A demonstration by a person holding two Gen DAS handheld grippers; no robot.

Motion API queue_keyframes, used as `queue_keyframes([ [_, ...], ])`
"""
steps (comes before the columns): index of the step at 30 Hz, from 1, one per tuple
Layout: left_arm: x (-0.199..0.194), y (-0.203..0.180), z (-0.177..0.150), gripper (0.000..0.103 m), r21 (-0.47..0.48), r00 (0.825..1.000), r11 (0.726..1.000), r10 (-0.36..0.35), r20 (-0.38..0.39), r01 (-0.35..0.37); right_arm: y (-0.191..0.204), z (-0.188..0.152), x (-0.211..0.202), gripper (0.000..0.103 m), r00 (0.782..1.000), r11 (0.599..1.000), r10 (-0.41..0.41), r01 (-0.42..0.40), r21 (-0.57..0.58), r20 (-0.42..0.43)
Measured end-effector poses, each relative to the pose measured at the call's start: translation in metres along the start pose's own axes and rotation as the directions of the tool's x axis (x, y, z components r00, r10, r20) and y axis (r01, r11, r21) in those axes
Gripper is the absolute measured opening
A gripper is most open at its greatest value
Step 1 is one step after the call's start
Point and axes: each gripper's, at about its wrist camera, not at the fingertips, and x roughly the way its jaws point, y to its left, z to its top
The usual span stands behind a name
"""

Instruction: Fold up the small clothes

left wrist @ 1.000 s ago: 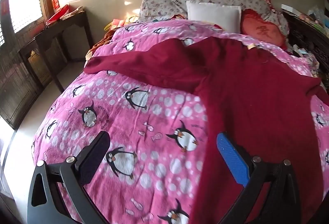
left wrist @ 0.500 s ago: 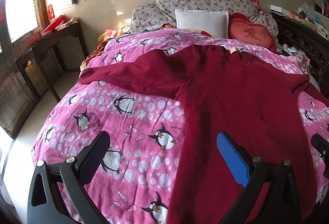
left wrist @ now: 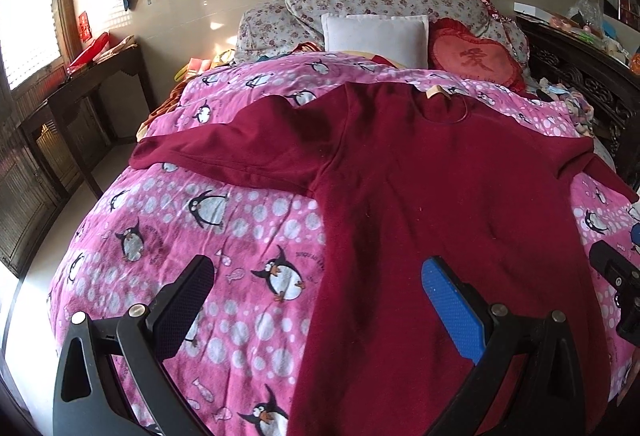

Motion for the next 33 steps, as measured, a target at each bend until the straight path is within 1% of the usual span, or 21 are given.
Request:
queue_keyframes([
  [5,0.005,-0.005,-0.001,0.103,0.004,1.000,1.000,-0.007,-0.013,0.008,-0.001,-0.001,0.005,0.103,1.000,1.000,0.003,-0.003,0.005,-0.008],
  [18,0.013,-0.004,0.000,0.103,-0.006,1.000,1.000,0.001,-0.027,-0.001,0.001,-0.001,0.012,0.103,1.000,1.000,0.007,-0.007,0.009,-0.018],
  [33,0.032,-0.001,0.011,0.103,-0.031,0.998,0.999,-0.014,-0.056,0.012,0.009,0.007,0.035,0.103,0.999,1.000,0.005,-0.004,0.011,-0.043],
])
